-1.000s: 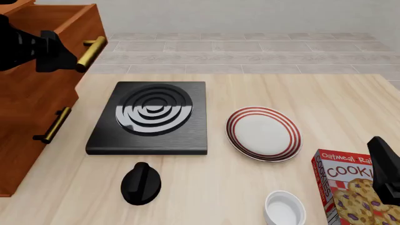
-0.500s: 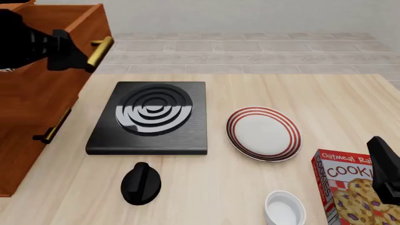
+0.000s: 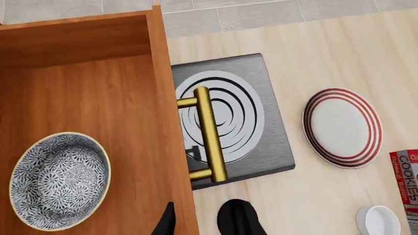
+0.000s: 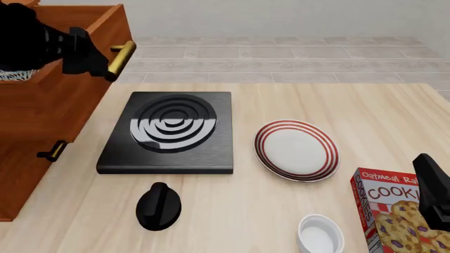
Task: Pick the akita bowl in the top layer of the wooden cabinet and place it on the plate.
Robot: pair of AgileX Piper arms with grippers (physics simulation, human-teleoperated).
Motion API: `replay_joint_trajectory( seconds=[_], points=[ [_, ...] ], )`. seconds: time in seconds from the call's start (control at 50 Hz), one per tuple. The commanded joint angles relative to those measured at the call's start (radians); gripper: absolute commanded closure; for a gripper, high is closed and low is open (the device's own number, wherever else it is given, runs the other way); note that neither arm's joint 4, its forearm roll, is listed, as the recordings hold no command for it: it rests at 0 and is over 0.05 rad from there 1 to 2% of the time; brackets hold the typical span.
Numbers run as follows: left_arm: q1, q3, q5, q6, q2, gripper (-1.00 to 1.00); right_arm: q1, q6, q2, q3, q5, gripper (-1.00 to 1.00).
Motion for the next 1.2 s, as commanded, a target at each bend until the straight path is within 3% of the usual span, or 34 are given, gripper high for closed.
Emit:
replay_joint_trajectory(
  seconds=[0.02, 0.6, 1.2],
  points=[
    [-0.024, -0.062, 0.009, 0.018, 0.015, -1.00, 0.000, 0.000, -0.003, -0.001, 0.003, -1.00],
    [0.011, -0.234, 0.085, 0.068, 0.055, -1.00, -0.001, 0.002, 0.002, -0.001, -0.007, -1.00],
    [0.130, -0.433, 0.226, 0.161, 0.136, -1.00, 0.001, 0.001, 0.002, -0.004, -0.006, -1.00]
  ],
)
